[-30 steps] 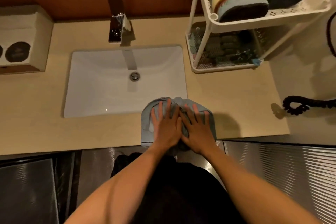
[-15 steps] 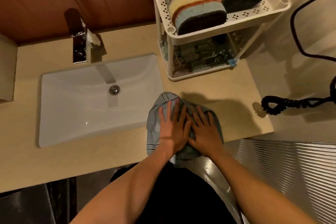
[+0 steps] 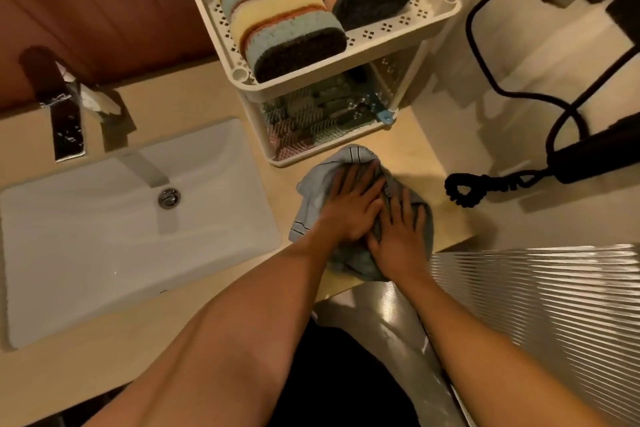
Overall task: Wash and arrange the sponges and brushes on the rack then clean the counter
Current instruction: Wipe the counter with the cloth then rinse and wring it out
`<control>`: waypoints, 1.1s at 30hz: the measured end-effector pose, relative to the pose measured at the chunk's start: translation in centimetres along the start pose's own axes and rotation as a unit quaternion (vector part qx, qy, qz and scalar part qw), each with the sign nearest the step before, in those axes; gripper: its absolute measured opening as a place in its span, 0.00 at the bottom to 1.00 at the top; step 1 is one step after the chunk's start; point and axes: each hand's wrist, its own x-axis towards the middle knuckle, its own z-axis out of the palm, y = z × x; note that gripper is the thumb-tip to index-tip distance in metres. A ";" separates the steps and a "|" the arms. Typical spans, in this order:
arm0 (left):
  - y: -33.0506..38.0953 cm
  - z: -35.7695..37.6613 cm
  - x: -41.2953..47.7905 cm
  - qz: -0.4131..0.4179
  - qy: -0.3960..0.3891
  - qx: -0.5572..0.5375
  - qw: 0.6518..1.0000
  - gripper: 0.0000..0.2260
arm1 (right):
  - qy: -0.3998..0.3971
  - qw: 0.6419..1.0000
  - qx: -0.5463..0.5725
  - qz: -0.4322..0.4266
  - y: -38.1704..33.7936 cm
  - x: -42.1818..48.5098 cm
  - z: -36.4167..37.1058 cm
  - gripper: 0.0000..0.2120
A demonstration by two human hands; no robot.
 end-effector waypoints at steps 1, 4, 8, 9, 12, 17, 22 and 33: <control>-0.1 -0.2 -0.5 0.005 -0.001 0.023 1.000 0.25 | 0.005 1.000 0.007 0.004 -0.5 -0.3 0.3 0.38; -0.3 -0.2 -1.3 0.000 0.001 0.042 0.999 0.24 | 0.001 1.000 0.006 0.001 -0.7 0.1 0.6 0.39; -0.8 0.2 -5.2 -0.027 0.066 -0.027 0.997 0.23 | 0.003 0.999 0.006 -0.041 -1.7 -1.1 1.3 0.38; -1.2 0.6 -6.3 -0.044 0.076 -0.023 0.996 0.24 | 0.004 0.998 0.010 -0.059 -2.4 -1.5 1.6 0.38; -2.4 1.7 -9.7 -0.104 0.074 0.017 0.992 0.26 | 0.009 0.994 0.025 -0.110 -4.6 -2.6 2.2 0.36; -4.9 2.4 -15.3 -0.200 0.093 0.013 0.975 0.24 | -0.002 0.977 0.011 -0.214 -9.0 -3.5 2.4 0.31; -7.3 3.0 -19.4 -0.241 0.106 0.013 0.965 0.22 | -0.028 0.963 0.015 -0.269 -12.7 -4.1 2.5 0.30; -13.6 2.2 -28.8 -0.284 0.181 0.005 0.942 0.20 | -0.029 0.920 -0.003 -0.391 -22.9 -5.6 3.5 0.30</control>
